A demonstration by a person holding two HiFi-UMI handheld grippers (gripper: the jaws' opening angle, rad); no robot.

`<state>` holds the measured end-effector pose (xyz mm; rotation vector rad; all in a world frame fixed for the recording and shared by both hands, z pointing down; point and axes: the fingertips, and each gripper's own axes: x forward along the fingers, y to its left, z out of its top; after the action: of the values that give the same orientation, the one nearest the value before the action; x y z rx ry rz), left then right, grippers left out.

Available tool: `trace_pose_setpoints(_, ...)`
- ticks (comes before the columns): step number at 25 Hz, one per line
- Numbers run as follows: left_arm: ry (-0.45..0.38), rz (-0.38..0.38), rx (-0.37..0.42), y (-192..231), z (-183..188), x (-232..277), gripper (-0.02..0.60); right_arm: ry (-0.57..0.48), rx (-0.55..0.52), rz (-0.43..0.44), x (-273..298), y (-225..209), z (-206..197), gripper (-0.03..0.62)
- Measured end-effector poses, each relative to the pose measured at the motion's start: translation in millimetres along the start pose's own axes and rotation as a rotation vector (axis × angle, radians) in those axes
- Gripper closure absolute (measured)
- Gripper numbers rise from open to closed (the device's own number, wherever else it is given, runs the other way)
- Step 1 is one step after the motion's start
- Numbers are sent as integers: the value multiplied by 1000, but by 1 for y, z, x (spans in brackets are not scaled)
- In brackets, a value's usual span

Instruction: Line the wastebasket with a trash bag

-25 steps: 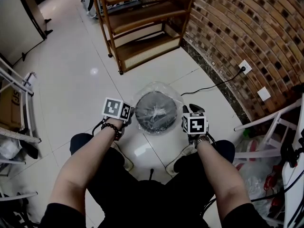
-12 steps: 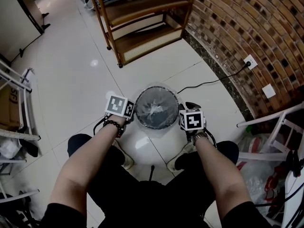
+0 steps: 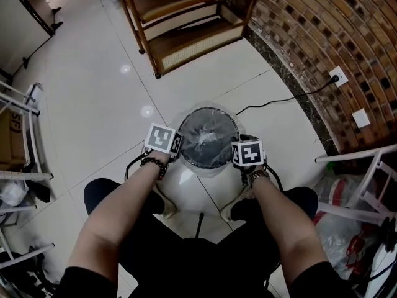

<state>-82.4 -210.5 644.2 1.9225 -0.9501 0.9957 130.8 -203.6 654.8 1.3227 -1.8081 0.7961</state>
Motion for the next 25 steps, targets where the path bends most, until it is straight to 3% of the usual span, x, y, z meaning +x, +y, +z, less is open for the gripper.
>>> trace_pose_setpoints(12,34,-17,3,2,-4,25,451,27,35,24,22,0,-6,473)
trace_pose_setpoints(23,-2,23,58,-3,2,3,444,-13,9,-36,0,-11,3,451)
trace_pose_setpoints(25,23,30,46,-2,-6,0,442,-14,7,-39,-3,-11,2,440)
